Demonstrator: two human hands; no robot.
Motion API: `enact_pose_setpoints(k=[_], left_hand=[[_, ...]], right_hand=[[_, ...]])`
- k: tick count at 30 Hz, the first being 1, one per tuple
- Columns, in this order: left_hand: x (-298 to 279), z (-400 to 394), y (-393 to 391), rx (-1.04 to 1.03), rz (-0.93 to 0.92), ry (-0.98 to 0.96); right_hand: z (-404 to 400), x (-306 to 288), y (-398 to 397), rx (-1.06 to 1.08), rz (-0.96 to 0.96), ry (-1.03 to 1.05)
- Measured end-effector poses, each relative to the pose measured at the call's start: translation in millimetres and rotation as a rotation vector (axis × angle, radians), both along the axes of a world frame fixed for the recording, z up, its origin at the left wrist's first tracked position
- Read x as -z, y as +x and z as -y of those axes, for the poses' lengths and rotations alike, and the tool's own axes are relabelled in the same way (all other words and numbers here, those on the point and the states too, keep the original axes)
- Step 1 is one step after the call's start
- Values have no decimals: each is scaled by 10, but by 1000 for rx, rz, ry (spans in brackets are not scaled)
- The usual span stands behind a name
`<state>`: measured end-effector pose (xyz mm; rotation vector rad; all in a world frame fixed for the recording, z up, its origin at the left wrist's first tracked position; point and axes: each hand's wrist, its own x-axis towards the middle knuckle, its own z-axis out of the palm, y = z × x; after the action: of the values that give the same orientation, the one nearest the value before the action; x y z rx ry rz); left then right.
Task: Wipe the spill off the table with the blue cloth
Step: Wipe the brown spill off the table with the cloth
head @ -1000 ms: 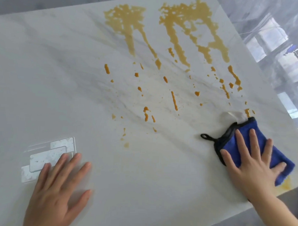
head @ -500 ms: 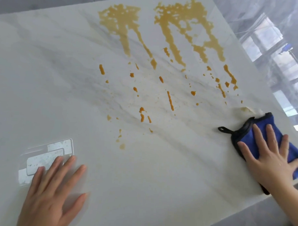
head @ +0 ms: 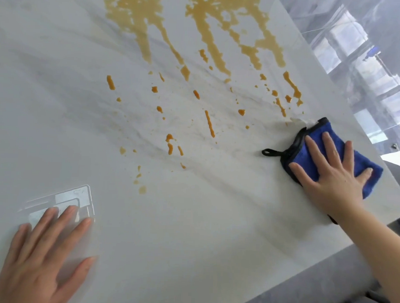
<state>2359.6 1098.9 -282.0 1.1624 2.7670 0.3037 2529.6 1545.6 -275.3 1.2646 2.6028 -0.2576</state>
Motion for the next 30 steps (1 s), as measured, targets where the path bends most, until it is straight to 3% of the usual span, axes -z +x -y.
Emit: enact_pose_setpoints(k=[9, 16, 22, 30], left_hand=[[-9, 32, 12, -31, 20, 5], [2, 31, 1, -21, -12, 7], [12, 34, 13, -33, 30, 16], [11, 43, 21, -53, 81, -4]], right_hand=[[425, -17, 183, 91, 5, -24], [1159, -35, 32, -239, 29, -18], [1665, 8, -548, -514, -89, 8], [1587, 42, -835, -527, -119, 59]])
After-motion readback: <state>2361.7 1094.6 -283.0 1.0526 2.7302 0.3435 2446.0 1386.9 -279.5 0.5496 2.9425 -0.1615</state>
